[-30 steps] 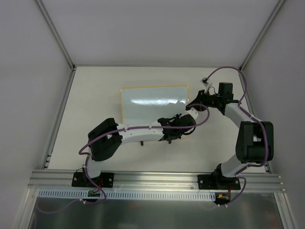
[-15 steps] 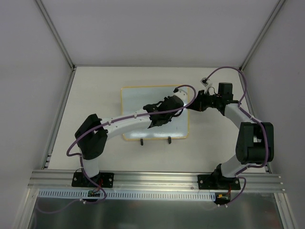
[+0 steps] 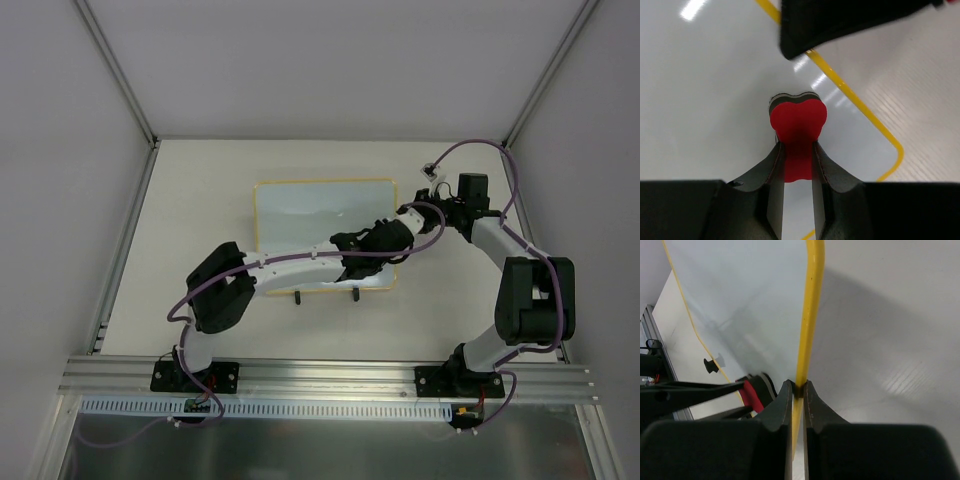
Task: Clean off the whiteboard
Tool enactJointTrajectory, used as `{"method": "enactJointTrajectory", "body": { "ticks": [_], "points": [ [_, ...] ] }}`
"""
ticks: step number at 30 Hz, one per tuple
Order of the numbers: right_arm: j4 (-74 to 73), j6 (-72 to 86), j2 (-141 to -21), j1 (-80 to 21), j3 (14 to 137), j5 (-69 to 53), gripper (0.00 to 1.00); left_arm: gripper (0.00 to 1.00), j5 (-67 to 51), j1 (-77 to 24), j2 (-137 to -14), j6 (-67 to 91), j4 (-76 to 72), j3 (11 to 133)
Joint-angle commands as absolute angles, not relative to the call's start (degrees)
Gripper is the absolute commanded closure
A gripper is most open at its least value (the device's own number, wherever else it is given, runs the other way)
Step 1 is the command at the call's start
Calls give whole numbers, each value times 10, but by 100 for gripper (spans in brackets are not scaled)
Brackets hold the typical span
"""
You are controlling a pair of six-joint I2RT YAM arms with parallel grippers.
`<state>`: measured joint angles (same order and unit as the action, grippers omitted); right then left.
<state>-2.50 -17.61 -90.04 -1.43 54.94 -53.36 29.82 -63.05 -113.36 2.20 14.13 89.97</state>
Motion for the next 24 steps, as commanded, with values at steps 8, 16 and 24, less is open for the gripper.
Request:
{"method": "enactJointTrajectory", "body": {
  "ticks": [8, 16, 24],
  "points": [
    [-21, -200, -872, -16, 558, -507, 100, 100, 242, -643, -1123, 62, 168, 777],
    [-22, -203, -868, -16, 552, -497, 100, 100, 278, -629, -1117, 64, 194, 772],
    [-22, -203, -864, -17, 551, -495, 100, 100, 318, -509, -1075, 37, 200, 823]
  ]
}}
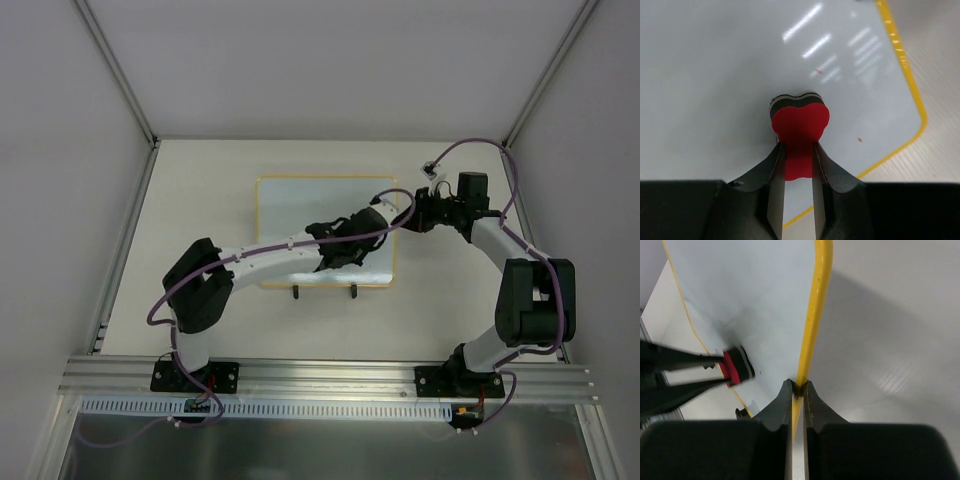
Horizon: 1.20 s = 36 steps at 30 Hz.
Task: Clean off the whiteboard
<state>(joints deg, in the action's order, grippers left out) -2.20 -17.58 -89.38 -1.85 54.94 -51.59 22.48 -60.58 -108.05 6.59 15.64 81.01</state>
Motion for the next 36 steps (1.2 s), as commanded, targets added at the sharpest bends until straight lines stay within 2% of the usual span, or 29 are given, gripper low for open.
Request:
{"method": "enactJointTrajectory", "body": {
  "ticks": [1, 5, 10, 23, 36],
  "points": [
    [-22, -204, -865, -17, 552, -495, 100, 100, 321, -498, -1073, 33, 200, 830],
    [-21, -204, -867, -17, 551, -494, 100, 100, 327, -460, -1063, 25, 200, 846],
    [-22, -207, -864, -16, 545, -490, 99, 100, 288, -463, -1061, 36, 200, 845],
    [-23, -207, -862, -18, 550, -484, 100, 100, 292, -600, -1142, 6, 200, 900],
    [-23, -207, -865, -26, 548, -477, 100, 100, 272, -642, -1167, 20, 207, 875]
  ]
}}
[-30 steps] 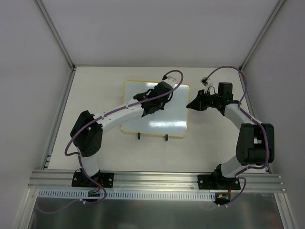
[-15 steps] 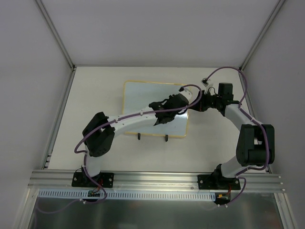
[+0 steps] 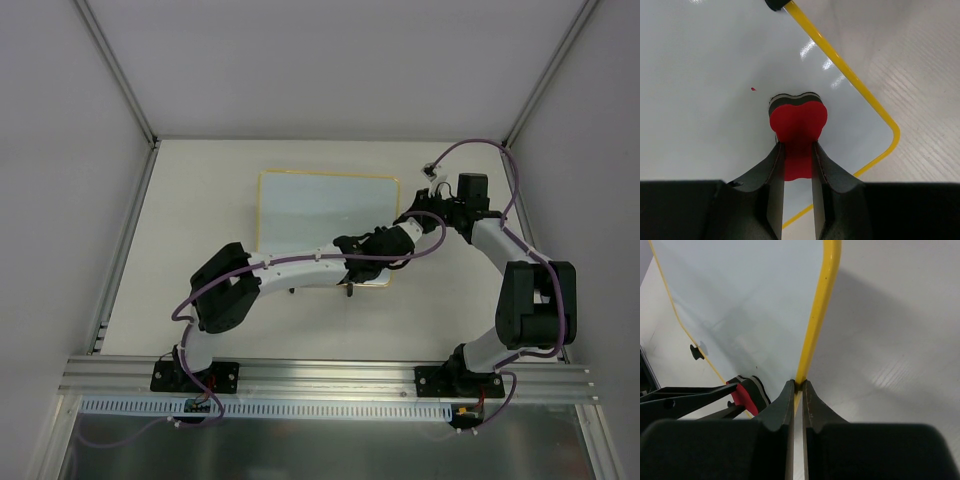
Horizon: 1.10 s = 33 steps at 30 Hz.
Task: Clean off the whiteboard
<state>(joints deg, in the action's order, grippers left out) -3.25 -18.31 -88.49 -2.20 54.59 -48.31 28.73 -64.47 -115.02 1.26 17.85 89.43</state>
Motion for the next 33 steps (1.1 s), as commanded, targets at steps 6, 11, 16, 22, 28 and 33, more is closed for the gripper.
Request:
{"method": "enactJointTrajectory", "body": {
  "ticks": [6, 11, 16, 22, 28, 33],
  "points": [
    [-23, -206, -864, -28, 549, -475, 100, 100, 266, -656, -1156, 23, 218, 825],
    [-23, -206, -863, -33, 547, -468, 100, 100, 285, -657, -1140, 37, 223, 785],
    [-22, -206, -864, -33, 546, -466, 99, 100, 314, -648, -1100, 47, 223, 794],
    [-23, -207, -860, -33, 547, -461, 100, 100, 353, -630, -1058, 40, 222, 845],
    [-24, -205, -861, -33, 549, -461, 100, 100, 352, -600, -1092, 21, 222, 919],
    [-23, -206, -857, -33, 543, -454, 100, 100, 338, -589, -1136, 5, 221, 973]
  ]
}}
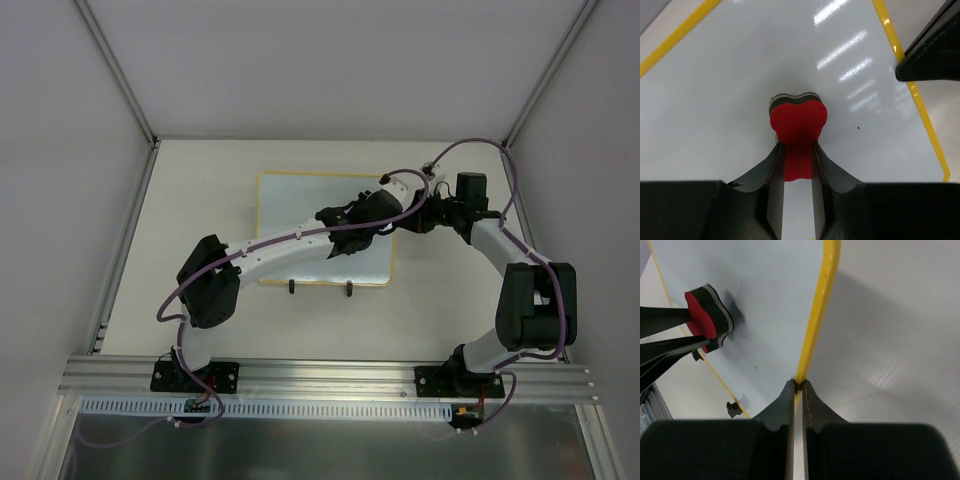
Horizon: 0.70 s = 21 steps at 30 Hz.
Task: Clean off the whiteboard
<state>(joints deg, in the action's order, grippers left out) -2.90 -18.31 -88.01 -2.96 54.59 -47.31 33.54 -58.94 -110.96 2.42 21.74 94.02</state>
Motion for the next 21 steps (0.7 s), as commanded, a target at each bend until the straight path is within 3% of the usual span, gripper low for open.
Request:
{"method": "enactJointTrajectory", "body": {
  "ticks": [1, 7, 21],
  "points": [
    [-23, -206, -857, -33, 542, -454, 100, 100, 334, -588, -1143, -7, 222, 978],
    [-23, -205, -856, -33, 536, -453, 100, 100, 316, -588, -1179, -25, 223, 1003],
    [-22, -204, -847, -39, 536, -437, 100, 100, 294, -641, -1183, -18, 225, 937]
  ]
}}
